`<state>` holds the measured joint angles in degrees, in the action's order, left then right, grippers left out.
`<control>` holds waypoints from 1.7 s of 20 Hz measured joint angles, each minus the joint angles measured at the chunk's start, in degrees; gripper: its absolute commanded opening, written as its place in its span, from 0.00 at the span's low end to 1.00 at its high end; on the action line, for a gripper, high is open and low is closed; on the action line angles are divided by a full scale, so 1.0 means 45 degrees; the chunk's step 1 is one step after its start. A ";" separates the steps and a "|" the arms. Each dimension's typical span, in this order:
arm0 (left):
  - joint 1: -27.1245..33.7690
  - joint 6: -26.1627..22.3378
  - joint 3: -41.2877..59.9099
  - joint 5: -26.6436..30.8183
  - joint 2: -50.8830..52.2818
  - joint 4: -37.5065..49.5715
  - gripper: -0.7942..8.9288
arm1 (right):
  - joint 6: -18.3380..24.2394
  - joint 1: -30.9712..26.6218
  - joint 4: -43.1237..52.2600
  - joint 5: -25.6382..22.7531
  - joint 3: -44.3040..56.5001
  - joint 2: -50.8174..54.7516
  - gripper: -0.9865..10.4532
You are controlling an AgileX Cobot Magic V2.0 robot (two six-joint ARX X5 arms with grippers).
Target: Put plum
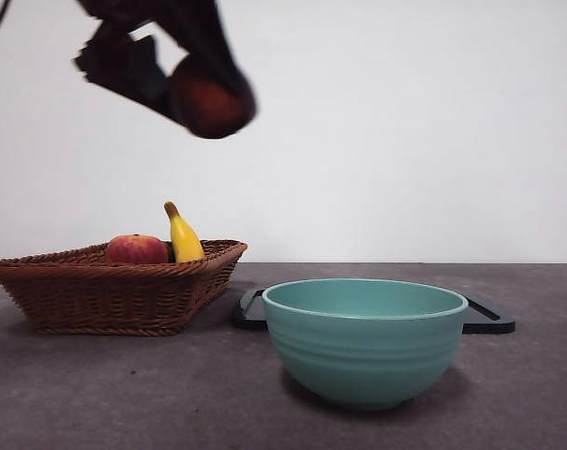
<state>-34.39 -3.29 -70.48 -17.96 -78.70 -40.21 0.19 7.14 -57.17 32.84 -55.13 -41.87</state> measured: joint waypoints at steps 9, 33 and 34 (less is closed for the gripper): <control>-0.2788 -0.0403 -0.0005 0.0131 -0.2453 0.0714 0.36 | 0.0005 0.0000 0.0000 0.0000 0.0000 -0.0005 0.42; -0.4318 -0.2652 -0.0005 0.2259 -0.5440 0.1889 0.50 | 0.0000 0.0000 0.0000 0.0000 0.0000 0.0000 0.42; -0.4318 -0.2686 -0.0005 0.2254 -0.5440 0.1880 0.50 | 0.0000 0.0000 0.0000 0.0000 0.0000 0.0000 0.42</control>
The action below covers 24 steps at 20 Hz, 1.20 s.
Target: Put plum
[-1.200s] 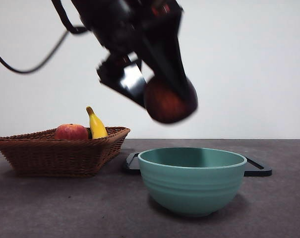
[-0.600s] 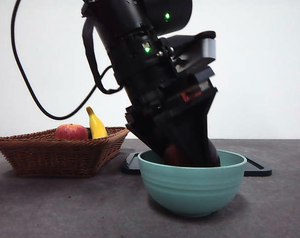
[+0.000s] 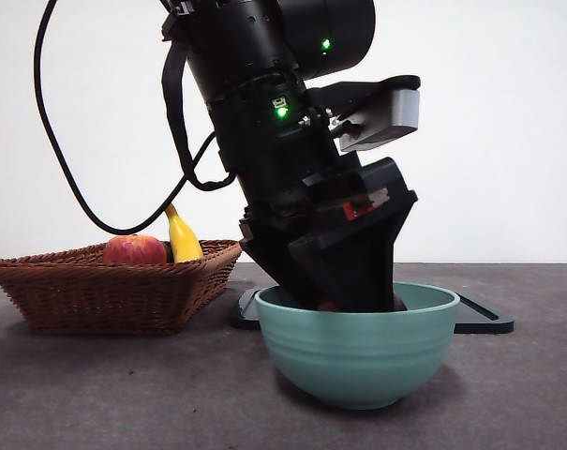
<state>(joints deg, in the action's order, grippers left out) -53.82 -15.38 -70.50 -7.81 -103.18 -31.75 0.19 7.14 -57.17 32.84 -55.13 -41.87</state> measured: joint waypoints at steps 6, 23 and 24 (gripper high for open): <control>0.0000 0.0121 0.0000 0.0000 0.0000 -0.0005 0.50 | 0.0000 0.0000 0.0000 0.0000 0.0000 0.0000 0.42; 0.3968 0.1588 -0.0073 -0.0257 0.6664 -0.0466 0.50 | 0.0005 0.0000 0.0000 -0.0005 0.0000 0.0000 0.42; 0.4556 0.1598 -0.0078 -0.0787 0.7033 -0.0840 0.50 | 0.0005 0.0000 0.0000 -0.0005 0.0000 0.0000 0.42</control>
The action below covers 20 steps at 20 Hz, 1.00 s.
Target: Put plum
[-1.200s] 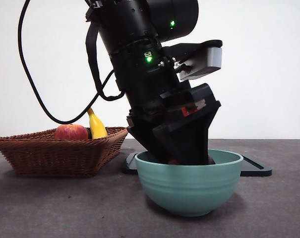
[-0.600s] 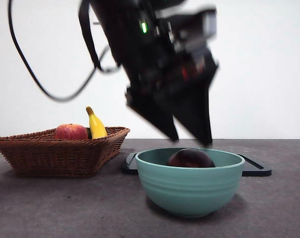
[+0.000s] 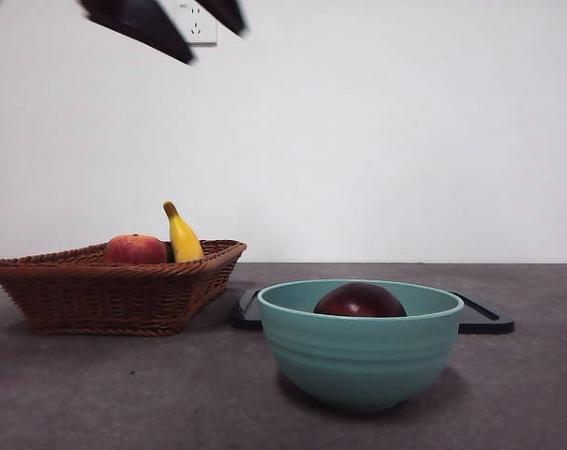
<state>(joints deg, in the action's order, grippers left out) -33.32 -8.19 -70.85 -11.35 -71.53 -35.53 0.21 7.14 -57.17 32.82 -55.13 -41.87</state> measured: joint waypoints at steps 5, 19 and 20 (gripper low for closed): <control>0.2793 0.0121 0.0029 -0.3259 0.1001 -0.2414 0.50 | -0.0005 0.0000 0.0005 0.0005 0.0000 -0.0005 0.42; 0.3201 -0.0175 0.2997 -0.6504 0.2341 -0.4541 0.50 | 0.0000 0.0112 -0.0257 0.0005 0.0000 -0.0248 0.42; 0.3196 -0.0175 0.2997 -0.6509 0.2341 -0.4541 0.50 | 0.0000 0.0214 -0.0350 0.0005 0.0000 -0.0384 0.42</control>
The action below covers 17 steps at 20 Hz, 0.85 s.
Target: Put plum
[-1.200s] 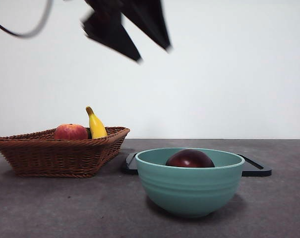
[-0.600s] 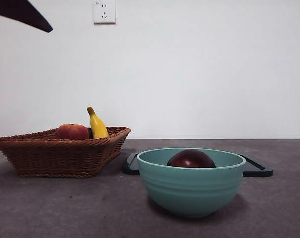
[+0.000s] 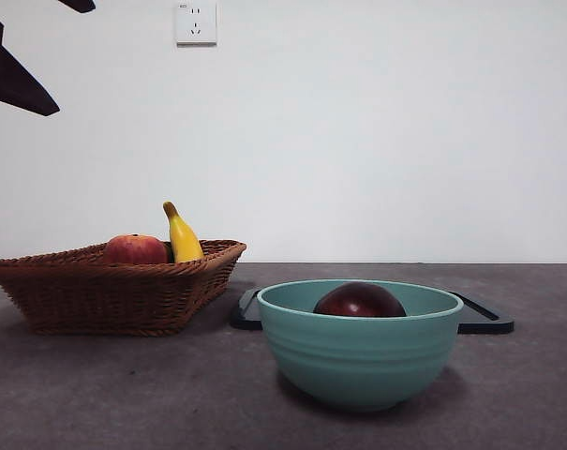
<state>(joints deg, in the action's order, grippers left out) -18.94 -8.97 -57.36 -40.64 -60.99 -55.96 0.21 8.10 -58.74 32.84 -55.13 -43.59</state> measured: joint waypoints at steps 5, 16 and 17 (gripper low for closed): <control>0.0000 -0.0019 0.0000 0.0000 0.0000 0.0000 0.50 | -0.0165 0.0952 0.0029 -0.0039 0.0010 -0.1141 0.42; 0.0000 -0.0019 0.0000 0.0000 0.0000 0.0000 0.50 | -0.2331 0.4119 0.5518 -0.2681 0.2637 -0.4609 0.40; 0.0000 -0.0024 0.0000 0.0000 0.0000 0.0000 0.50 | -0.2404 0.4299 0.5770 -0.2919 0.2696 -0.4901 0.39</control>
<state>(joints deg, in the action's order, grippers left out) -18.94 -9.08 -57.36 -40.64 -60.99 -55.96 -10.61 27.44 -32.77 19.70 -43.00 -65.65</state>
